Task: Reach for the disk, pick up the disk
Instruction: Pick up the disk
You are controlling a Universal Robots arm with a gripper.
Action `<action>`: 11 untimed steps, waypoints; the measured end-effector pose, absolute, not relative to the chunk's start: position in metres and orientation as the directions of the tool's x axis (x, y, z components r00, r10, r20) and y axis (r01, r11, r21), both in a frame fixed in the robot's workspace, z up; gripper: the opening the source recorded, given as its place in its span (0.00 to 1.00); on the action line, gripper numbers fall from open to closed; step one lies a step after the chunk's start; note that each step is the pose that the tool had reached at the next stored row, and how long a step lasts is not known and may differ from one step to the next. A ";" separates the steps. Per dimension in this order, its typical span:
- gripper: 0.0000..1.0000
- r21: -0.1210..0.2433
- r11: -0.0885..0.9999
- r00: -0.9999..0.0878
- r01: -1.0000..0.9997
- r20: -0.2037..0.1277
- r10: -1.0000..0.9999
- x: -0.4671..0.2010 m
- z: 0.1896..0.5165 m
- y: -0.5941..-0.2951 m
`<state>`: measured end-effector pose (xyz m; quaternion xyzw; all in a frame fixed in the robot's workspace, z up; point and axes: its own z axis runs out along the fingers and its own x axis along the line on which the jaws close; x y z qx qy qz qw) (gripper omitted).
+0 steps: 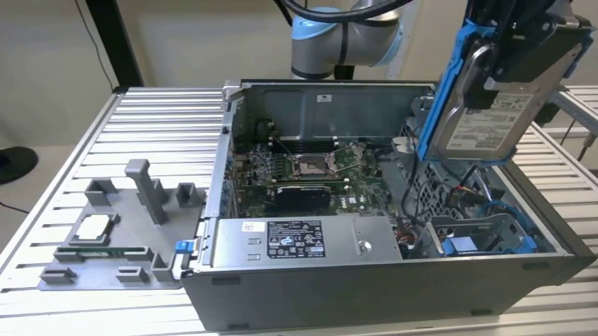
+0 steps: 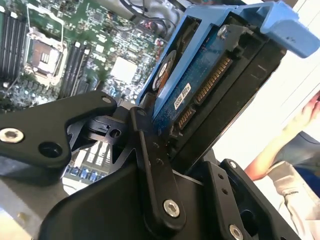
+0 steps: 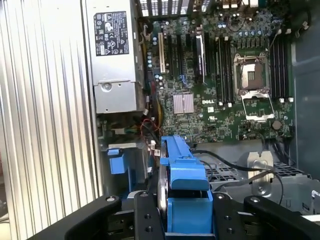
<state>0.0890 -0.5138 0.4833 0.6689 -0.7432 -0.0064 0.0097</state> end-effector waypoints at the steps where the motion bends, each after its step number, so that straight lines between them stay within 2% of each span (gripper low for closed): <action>1: 0.00 0.022 0.105 -0.105 -0.994 0.006 -0.994 0.090 0.483 -0.516; 11: 0.00 0.022 0.105 -0.105 -0.994 0.006 -0.994 0.097 0.483 -0.540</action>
